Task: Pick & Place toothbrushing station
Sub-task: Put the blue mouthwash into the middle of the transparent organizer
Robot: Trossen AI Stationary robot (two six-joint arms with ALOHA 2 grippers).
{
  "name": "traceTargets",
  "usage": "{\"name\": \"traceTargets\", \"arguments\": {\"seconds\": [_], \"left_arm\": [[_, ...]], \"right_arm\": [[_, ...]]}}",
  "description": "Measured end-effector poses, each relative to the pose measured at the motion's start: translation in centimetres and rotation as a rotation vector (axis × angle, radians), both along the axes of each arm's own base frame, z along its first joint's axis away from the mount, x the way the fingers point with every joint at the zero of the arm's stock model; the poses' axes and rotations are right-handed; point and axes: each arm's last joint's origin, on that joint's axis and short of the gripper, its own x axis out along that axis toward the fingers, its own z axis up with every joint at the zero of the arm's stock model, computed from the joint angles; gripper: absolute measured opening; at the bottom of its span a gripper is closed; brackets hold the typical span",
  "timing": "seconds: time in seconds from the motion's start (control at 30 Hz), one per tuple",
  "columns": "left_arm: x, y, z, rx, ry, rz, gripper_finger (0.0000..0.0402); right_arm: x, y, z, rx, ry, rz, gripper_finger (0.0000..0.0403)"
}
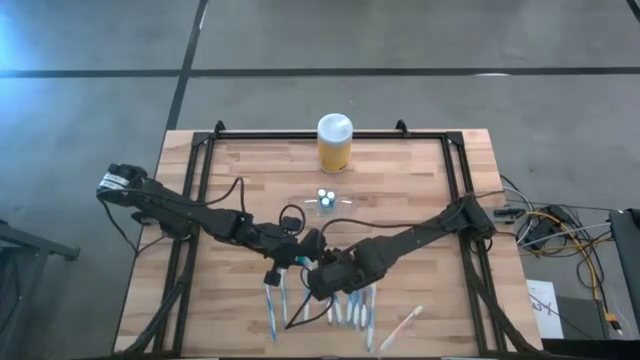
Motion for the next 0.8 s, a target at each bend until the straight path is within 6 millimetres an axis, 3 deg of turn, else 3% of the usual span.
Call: {"name": "traceTargets", "arguments": {"seconds": [0.37, 0.8], "left_arm": [[0.0, 0.0, 0.0, 0.003, -0.002, 0.0, 0.0058], [0.0, 0.0, -0.1, 0.008, 0.007, -0.002, 0.0058]], "right_arm": [[0.6, 0.1, -0.7, 0.017, -0.046, 0.015, 0.023], [1.0, -0.5, -1.8, 0.06, -0.032, 0.033, 0.0161]]}}
